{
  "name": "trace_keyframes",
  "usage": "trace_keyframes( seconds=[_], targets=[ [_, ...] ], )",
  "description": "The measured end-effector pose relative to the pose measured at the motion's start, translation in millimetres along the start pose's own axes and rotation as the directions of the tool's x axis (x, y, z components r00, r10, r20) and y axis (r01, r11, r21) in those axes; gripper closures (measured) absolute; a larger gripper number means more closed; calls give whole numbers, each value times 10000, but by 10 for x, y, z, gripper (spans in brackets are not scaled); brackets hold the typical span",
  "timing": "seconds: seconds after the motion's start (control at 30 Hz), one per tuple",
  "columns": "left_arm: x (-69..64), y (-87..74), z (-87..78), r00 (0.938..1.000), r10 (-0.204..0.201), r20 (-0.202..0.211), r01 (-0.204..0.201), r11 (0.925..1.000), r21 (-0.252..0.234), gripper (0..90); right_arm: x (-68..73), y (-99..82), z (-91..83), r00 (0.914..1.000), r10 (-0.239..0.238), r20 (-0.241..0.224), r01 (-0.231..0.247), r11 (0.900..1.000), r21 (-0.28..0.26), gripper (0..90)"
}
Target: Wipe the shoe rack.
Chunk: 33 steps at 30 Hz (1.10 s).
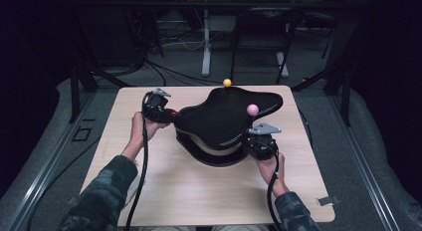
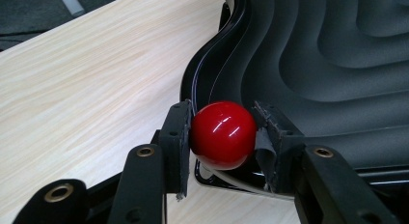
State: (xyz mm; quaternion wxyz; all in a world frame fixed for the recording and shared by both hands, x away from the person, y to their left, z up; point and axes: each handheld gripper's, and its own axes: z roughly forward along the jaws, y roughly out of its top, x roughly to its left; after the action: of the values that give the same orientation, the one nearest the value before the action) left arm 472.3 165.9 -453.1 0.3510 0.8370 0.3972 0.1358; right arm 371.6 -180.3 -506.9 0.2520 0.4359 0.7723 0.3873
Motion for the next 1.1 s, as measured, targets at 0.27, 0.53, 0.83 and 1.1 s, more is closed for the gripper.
trace_keyframes(
  seconds=[0.27, 0.53, 0.83, 1.1],
  targets=[
    [49, -130, -135, 9998, -111, -137, 112, 9999, 53, 599, 28, 76, 121, 9997, 64, -219, -66, 9999, -80, 742],
    [41, -262, -253, 9999, -123, -74, 123, 9999, -13, 599, 35, 113, 179, 9993, 103, -366, -105, 9999, -55, 742],
    [2, -350, -344, 9997, 201, 143, -202, 9998, 92, 597, 6, 124, 196, 9991, 195, -383, -196, 9998, -23, 686],
    [18, -320, -338, 9977, 611, 306, -619, 9977, 263, 594, 16, 77, 98, 9997, 138, -177, -140, 9999, -77, 679]
  ],
)
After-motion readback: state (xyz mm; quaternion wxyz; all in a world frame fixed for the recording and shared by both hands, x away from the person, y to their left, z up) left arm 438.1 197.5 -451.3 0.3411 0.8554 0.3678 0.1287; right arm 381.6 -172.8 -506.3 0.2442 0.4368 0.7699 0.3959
